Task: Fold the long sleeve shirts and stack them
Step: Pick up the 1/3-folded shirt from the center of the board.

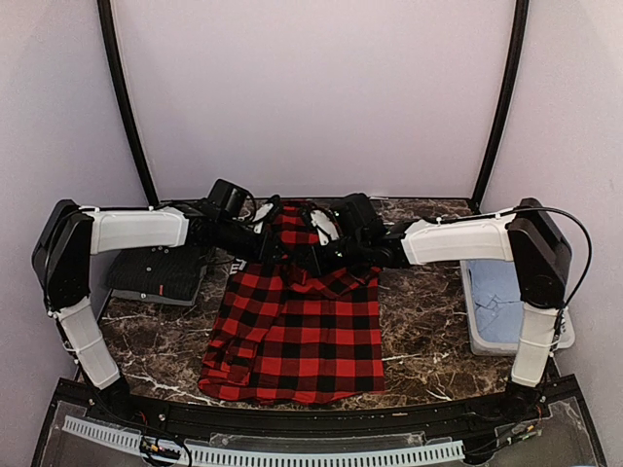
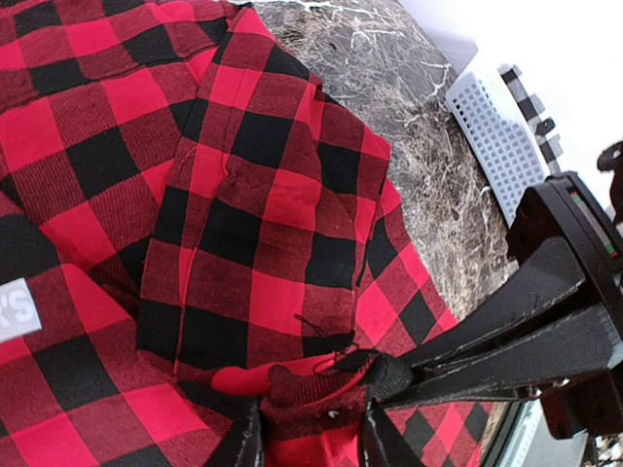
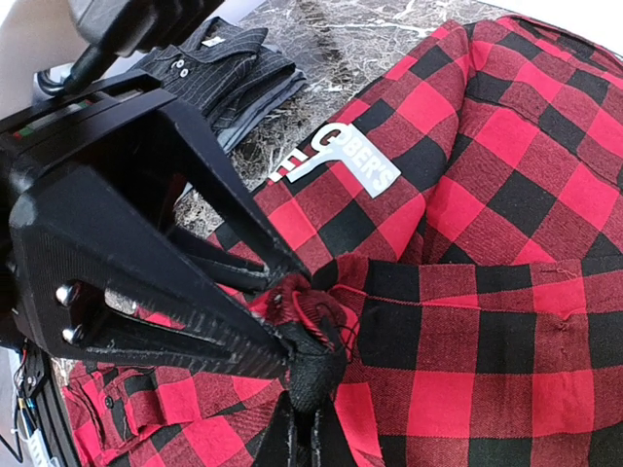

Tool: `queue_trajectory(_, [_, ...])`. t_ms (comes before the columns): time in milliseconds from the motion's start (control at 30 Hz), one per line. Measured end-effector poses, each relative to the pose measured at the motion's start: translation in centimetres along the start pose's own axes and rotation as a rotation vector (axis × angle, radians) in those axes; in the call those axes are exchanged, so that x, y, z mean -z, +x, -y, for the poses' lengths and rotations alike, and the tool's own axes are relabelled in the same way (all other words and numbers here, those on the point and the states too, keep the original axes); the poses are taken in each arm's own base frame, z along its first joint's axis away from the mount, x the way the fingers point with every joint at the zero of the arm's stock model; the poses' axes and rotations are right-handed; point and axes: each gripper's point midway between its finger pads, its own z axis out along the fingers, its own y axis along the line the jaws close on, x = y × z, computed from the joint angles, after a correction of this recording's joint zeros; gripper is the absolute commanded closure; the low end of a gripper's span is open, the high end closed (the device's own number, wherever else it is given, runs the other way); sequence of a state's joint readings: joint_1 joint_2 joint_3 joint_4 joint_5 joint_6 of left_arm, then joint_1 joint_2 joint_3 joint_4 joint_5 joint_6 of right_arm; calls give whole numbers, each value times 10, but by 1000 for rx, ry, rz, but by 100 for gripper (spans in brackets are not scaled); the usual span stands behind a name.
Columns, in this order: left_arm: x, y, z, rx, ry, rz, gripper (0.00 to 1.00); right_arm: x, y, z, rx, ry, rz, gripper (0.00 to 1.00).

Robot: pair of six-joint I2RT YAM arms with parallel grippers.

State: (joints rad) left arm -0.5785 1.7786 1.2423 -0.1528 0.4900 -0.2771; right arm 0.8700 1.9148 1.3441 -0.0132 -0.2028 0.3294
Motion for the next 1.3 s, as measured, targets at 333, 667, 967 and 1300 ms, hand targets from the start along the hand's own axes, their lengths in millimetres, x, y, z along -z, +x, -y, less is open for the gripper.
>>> queue_trajectory(333, [-2,0,-1,11,-15,1,100,2,3,8,-15,44,-12,76])
queue_trajectory(667, [9,-17,-20,125,-141,85,100,58,6,37,-138,205,30,52])
queue_trajectory(967, [46,-64,-5,149,-146,247,100,93,73,128,-366,435,-25,55])
queue_trajectory(1300, [64,-97,9,134,-118,336,100,70,117,162,-449,506,-109,62])
